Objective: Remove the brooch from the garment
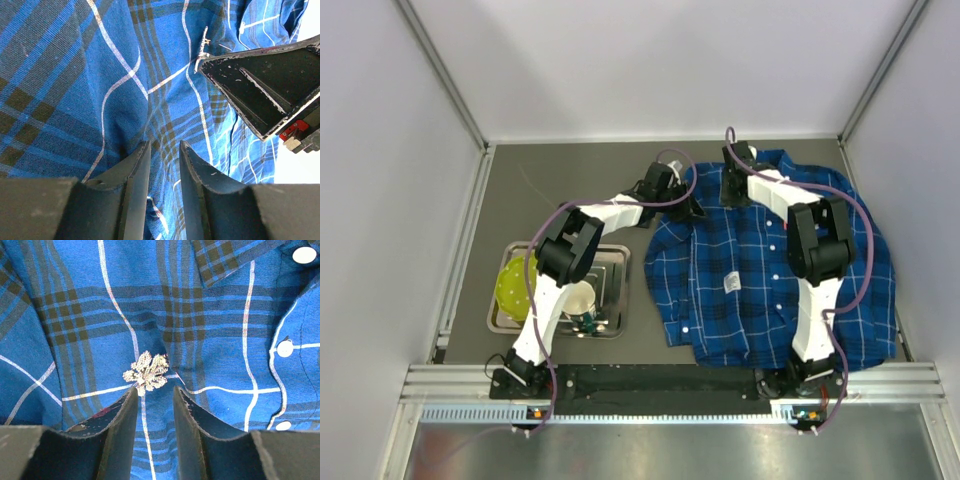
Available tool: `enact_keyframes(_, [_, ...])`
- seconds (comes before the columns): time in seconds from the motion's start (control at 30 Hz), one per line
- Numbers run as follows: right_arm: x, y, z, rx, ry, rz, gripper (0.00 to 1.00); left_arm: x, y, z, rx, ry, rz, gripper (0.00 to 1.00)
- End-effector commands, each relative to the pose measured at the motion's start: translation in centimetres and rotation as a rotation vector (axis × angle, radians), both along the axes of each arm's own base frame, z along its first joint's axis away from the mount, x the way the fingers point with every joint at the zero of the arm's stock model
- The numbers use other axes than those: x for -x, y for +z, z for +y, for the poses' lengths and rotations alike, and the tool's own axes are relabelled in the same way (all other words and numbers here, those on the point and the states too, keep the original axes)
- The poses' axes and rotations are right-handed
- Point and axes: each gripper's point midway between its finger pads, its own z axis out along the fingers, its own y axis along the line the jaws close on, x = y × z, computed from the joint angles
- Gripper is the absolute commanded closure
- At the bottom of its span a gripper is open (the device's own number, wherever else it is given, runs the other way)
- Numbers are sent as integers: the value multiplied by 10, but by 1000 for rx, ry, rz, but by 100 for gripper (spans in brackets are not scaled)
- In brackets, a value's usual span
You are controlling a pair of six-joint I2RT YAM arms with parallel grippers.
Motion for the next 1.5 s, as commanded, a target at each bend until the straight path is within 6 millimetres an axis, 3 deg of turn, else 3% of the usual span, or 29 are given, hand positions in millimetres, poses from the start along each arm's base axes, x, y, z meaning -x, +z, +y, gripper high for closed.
enact_keyframes(0.0, [-14,17,10,-22,14,-47,65,-2,10,3,-3,-8,-39,65])
enact_keyframes(0.17, [-15,23,29,-44,78,-60,58,-1,11,3,5,-10,-37,65])
enact_keyframes(0.3, [-22,22,24,-11,48,-70,56,0,15,1,15,-16,-39,64])
enact_keyframes(0.47, [-25,17,21,13,31,-57,62,2,16,1,20,-20,-41,64])
enact_keyframes(0.8, [-23,3,20,22,21,-20,63,0,18,-1,36,-17,-42,64])
enact_keyframes(1.03, [-22,13,15,28,-4,-42,67,0,16,-1,34,-19,-39,64])
enact_keyframes(1.23, [-22,19,13,26,-12,-61,79,2,14,-1,30,-16,-33,64])
enact_keyframes(1.47, [-21,28,6,-5,-28,-77,80,2,13,2,22,-14,-34,64])
